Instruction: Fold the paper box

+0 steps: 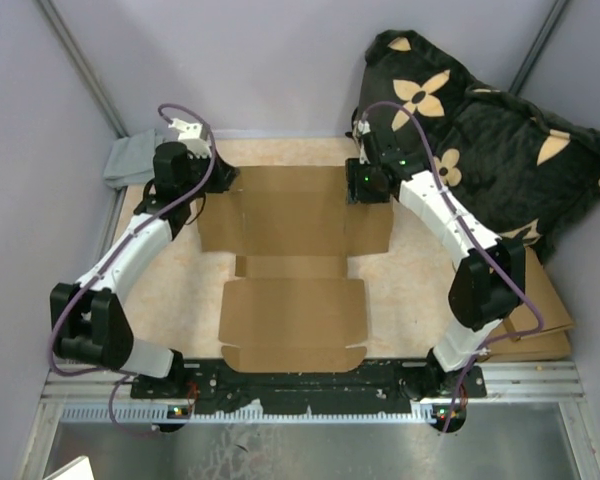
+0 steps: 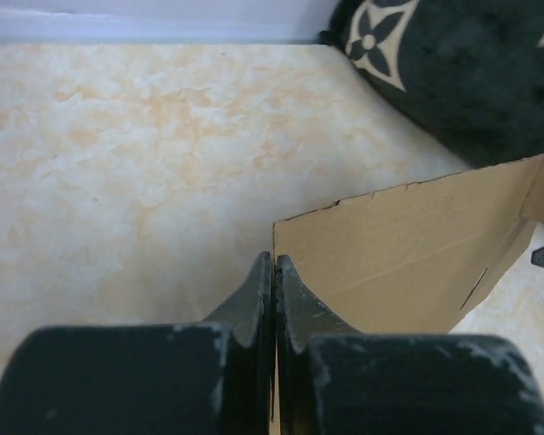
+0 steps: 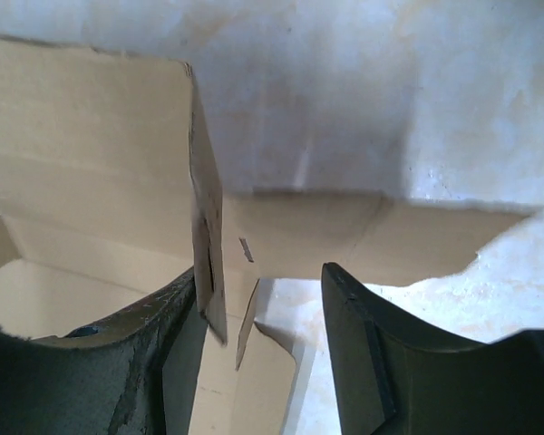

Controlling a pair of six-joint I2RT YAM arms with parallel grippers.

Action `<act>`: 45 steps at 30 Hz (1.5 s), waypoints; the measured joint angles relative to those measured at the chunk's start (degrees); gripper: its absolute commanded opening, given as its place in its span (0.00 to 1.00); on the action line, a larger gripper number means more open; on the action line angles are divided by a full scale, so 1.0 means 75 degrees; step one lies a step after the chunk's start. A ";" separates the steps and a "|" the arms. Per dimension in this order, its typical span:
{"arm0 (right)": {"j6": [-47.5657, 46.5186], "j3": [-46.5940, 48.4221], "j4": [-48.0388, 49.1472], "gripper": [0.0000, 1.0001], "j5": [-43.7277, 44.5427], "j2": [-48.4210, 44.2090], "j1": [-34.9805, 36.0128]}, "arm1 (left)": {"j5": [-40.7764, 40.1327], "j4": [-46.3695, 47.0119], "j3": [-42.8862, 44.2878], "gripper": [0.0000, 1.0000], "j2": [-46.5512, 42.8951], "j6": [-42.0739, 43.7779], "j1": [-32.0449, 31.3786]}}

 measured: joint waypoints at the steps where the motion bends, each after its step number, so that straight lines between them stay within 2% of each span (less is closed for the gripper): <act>1: -0.0050 0.0006 -0.0073 0.52 -0.0023 -0.0079 0.0000 | 0.0067 0.0303 -0.0338 0.00 -0.0271 0.0032 -0.0038; 10: -0.0321 0.0350 -0.1046 0.54 -0.0227 -0.1209 0.0000 | 0.0096 0.1632 -0.2197 0.00 -0.1591 0.0653 -0.0627; 19: -0.0335 0.0542 -0.1734 0.53 -0.0242 -0.1682 0.0000 | -0.0154 0.2987 -0.3765 0.00 -0.2687 0.0781 -0.0682; 28: -0.0425 0.0539 -0.1955 0.51 -0.0428 -0.1682 0.0000 | -0.0012 0.4022 -0.4433 0.00 -0.3316 0.0892 -0.0799; 31: -0.0481 0.0554 -0.2028 0.44 -0.0525 -0.1667 0.0000 | 0.0041 0.4124 -0.4485 0.00 -0.3398 0.1046 -0.0895; 34: -0.0557 0.0557 -0.2043 0.25 -0.0627 -0.1606 0.0000 | 0.0061 0.4194 -0.4552 0.00 -0.3500 0.1195 -0.0979; 37: -0.0664 0.0557 -0.2081 0.13 -0.0734 -0.1469 0.0000 | 0.0070 0.4261 -0.4613 0.00 -0.3628 0.1314 -0.1035; 41: -0.0714 0.0548 -0.2139 0.02 -0.0874 -0.1265 0.0000 | 0.0134 0.4383 -0.4695 0.00 -0.3768 0.1419 -0.1081; 43: -0.0723 0.0545 -0.2139 0.00 -0.0901 -0.1215 0.0000 | 0.0160 0.4403 -0.4715 0.01 -0.3818 0.1451 -0.1084; 45: -0.0723 0.0536 -0.2133 0.00 -0.0901 -0.1195 0.0000 | 0.0163 0.4427 -0.4724 0.19 -0.3847 0.1478 -0.1102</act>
